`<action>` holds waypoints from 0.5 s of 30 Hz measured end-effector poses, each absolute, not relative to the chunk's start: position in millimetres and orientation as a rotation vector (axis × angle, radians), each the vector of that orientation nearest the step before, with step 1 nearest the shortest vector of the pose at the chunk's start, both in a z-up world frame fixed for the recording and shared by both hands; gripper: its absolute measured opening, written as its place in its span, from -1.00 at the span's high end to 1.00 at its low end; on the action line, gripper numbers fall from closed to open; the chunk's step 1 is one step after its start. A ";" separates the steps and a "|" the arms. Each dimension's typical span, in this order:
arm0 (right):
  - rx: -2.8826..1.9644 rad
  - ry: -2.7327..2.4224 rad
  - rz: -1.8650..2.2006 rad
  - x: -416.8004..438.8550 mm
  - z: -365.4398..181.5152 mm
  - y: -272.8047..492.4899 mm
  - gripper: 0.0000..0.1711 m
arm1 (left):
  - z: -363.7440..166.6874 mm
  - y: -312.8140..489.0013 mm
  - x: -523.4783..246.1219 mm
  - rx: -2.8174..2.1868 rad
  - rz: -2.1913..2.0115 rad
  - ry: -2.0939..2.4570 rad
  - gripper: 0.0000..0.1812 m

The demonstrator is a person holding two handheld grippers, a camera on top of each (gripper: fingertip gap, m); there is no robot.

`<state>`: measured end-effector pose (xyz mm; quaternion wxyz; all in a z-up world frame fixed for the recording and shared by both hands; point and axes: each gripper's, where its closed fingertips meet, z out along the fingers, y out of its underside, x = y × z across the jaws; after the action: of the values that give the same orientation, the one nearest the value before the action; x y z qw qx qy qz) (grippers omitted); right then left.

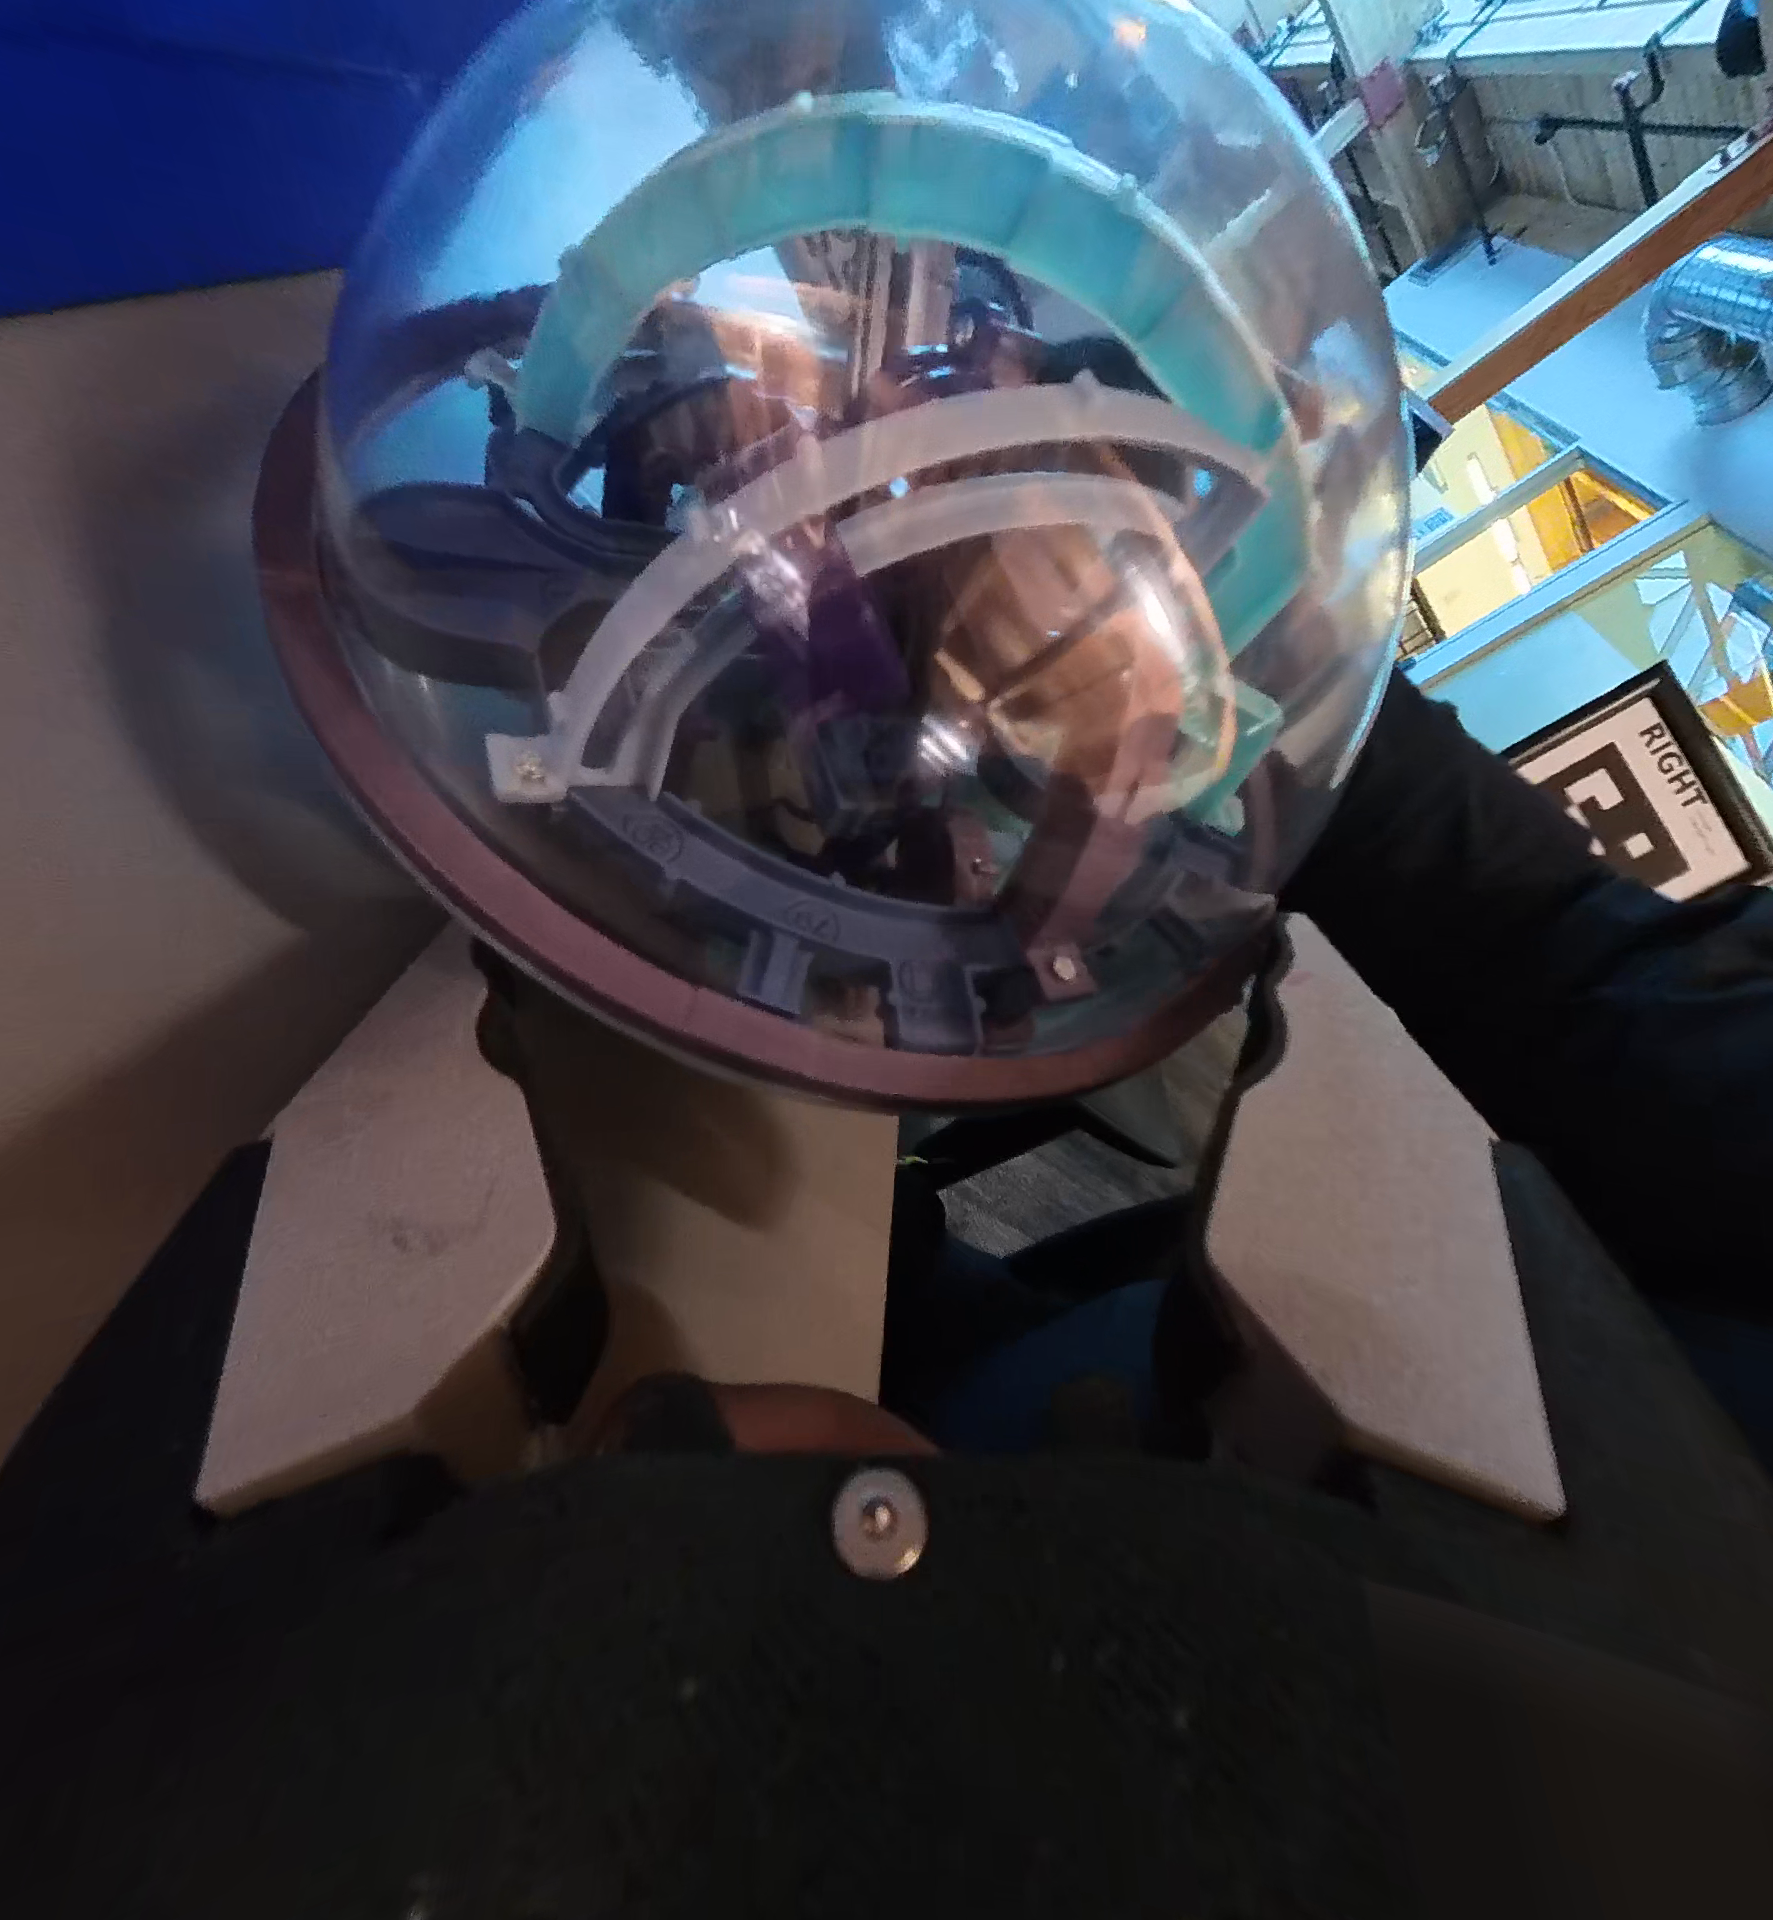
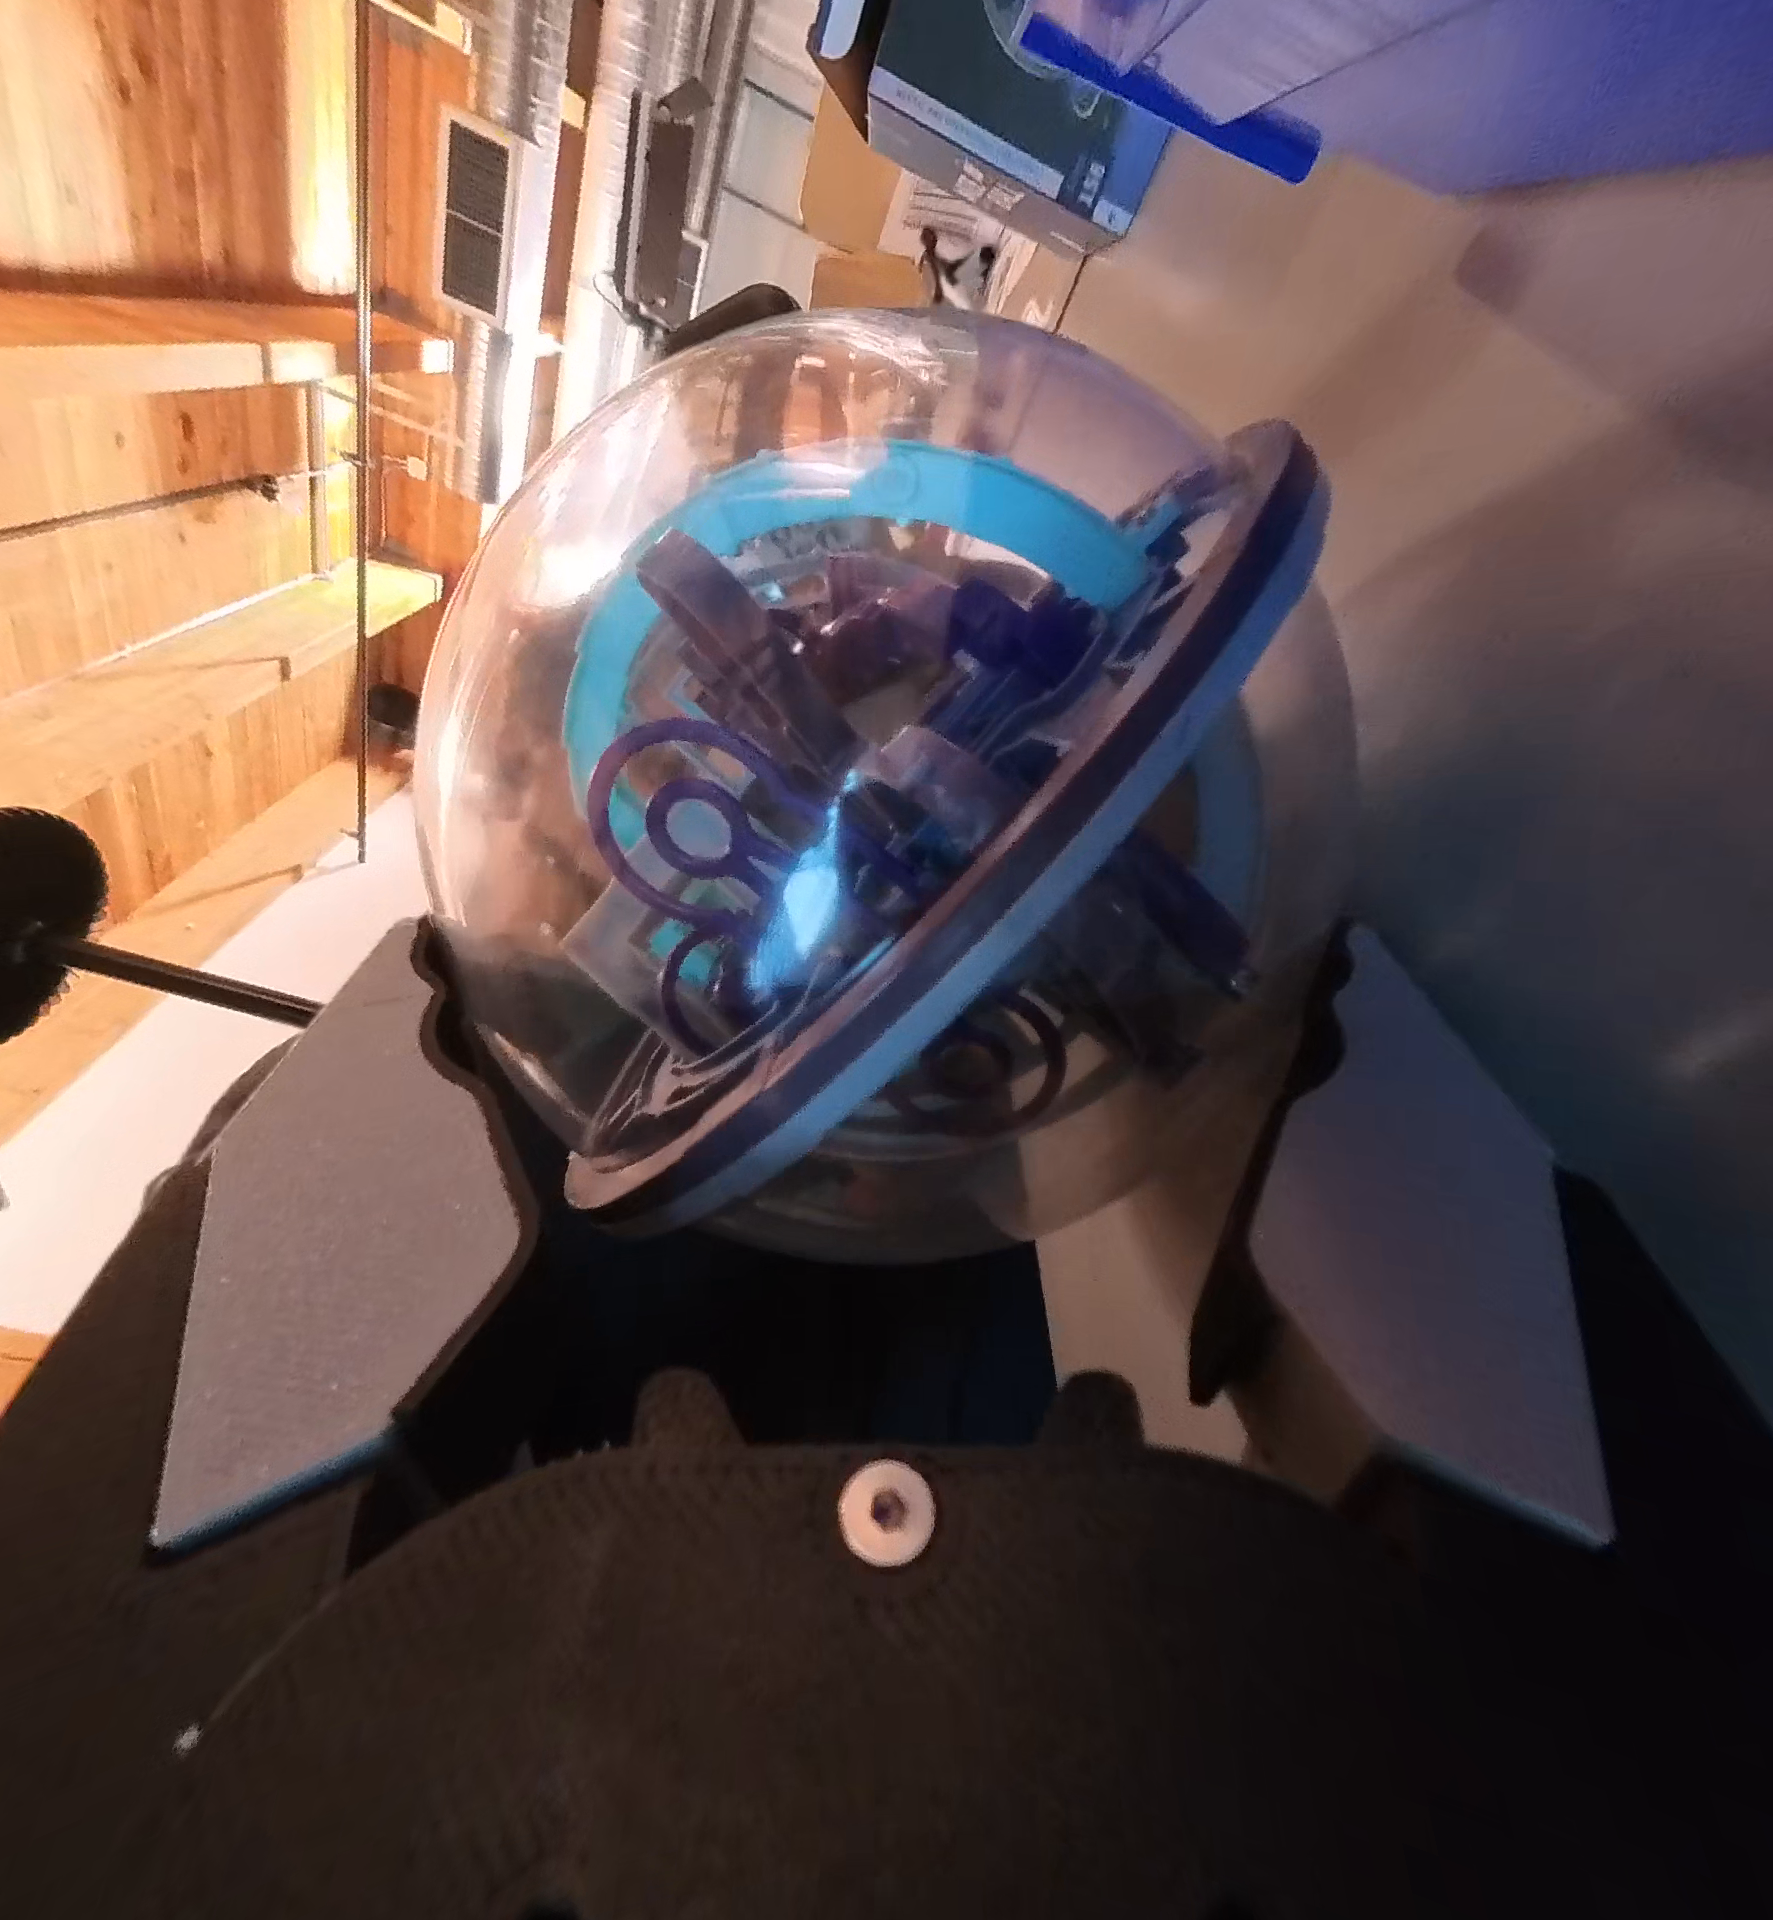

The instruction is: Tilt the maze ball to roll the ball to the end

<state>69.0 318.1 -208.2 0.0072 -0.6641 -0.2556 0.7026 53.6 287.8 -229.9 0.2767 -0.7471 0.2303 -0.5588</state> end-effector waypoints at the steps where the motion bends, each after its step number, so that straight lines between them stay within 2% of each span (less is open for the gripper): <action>1: -2.070 -0.805 2.191 68.4 -208.5 317.2 -0.79 | -229.2 289.0 52.5 -1.997 -1.498 0.615 -0.51; 15: -1.914 -1.023 2.076 56.6 -212.9 296.7 -0.78 | -218.8 292.8 37.3 -1.879 -1.340 0.728 -0.60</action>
<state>56.6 296.7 -212.9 0.0691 -0.6357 -0.3397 0.6897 37.3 292.8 -218.8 0.3529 -0.7264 0.2814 -0.5182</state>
